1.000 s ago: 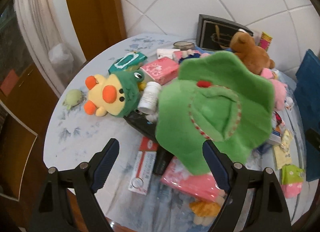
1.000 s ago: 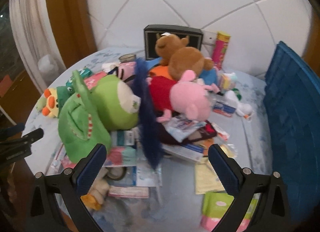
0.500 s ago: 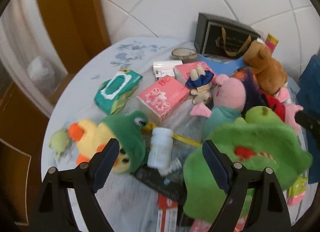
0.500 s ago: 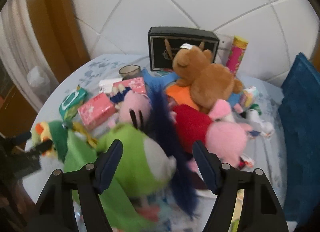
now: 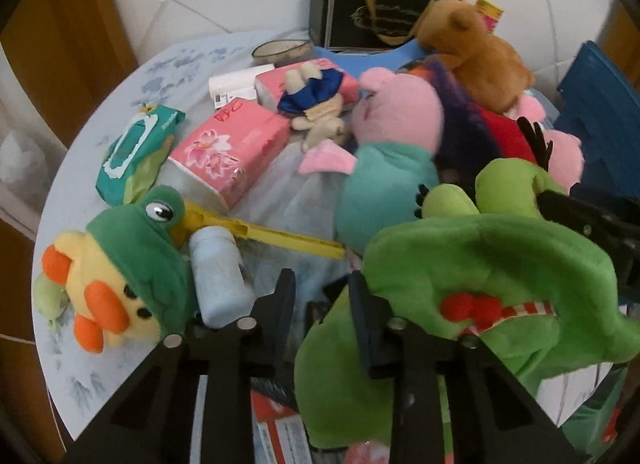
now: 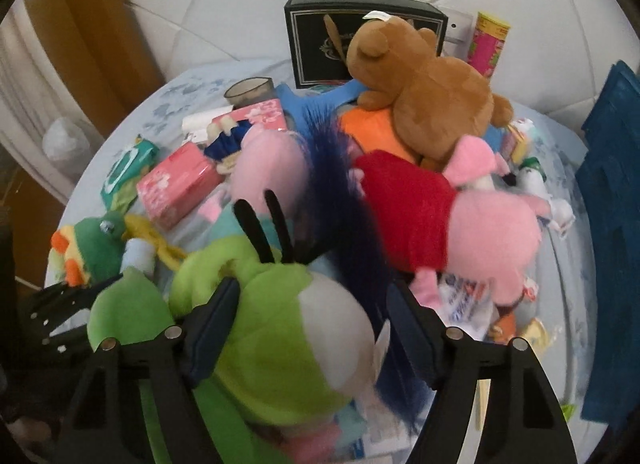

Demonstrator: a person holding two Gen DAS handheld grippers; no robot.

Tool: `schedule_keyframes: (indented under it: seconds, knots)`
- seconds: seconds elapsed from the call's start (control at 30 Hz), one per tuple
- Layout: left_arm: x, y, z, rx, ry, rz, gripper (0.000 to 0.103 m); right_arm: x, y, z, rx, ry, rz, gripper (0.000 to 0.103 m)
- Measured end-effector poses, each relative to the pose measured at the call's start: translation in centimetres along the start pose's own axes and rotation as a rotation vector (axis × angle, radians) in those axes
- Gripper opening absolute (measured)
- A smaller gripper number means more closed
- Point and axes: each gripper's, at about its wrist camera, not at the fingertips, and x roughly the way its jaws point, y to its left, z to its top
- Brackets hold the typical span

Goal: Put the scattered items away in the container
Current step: 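Grasp the green-white frog plush with the left gripper while the right gripper grasps it too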

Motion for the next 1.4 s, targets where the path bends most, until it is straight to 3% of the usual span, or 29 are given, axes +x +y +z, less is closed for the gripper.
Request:
schedule_keyframes:
  seconds: [0.3,0.33,0.37,0.53,0.7,0.83,0.93,1.0,1.1,1.2,1.33,1.4]
  knots:
    - [-4.7,-3.9,-6.6,0.019,-0.083,0.08,0.025,-4.6,-2.4,-7.5,0.004,-0.03,0.068,0.075]
    - [-5.0,-4.1,-7.2,0.013,-0.088,0.092,0.025,-4.7,-2.6,-8.5,-0.002,-0.019,0.063,0.07]
    - [-5.3,-4.3,-7.9,0.006,-0.091,0.101,0.025,-4.6,-2.9,-9.5,-0.006,-0.003,0.052,0.055]
    - [-6.0,-5.6,-10.3,-0.007,-0.127,0.129,0.025,-4.4,-5.1,-14.1,0.014,0.046,0.049,0.053]
    - [-7.1,-7.3,-11.3,0.006,-0.152,0.103,0.025,-8.3,-5.9,-14.1,0.023,-0.05,0.046,0.053]
    - [-7.5,-8.7,-11.7,0.058,-0.156,0.1,0.025,-11.3,-6.2,-12.0,0.063,-0.158,0.068,0.054]
    - [-7.6,-8.8,-11.9,0.079,-0.158,0.092,0.025,-11.9,-5.8,-10.1,0.082,-0.201,0.07,0.061]
    - [-7.5,-8.8,-11.9,0.087,-0.157,0.094,0.025,-10.9,-5.3,-9.0,0.073,-0.184,0.082,0.069]
    - [-7.3,-8.9,-12.1,0.101,-0.148,0.098,0.025,-7.8,-4.3,-8.8,0.044,-0.089,0.108,0.069]
    - [-7.5,-8.1,-12.3,0.076,-0.135,0.056,0.025,-6.6,-4.7,-10.4,0.031,-0.051,0.093,0.068]
    - [-8.9,-6.4,-12.5,-0.003,-0.126,-0.049,0.038,-6.3,-6.8,-13.0,0.052,-0.026,0.071,0.068]
    - [-10.0,-5.7,-12.5,-0.036,-0.144,-0.061,0.047,-6.2,-7.8,-14.1,0.069,-0.021,0.079,0.068]
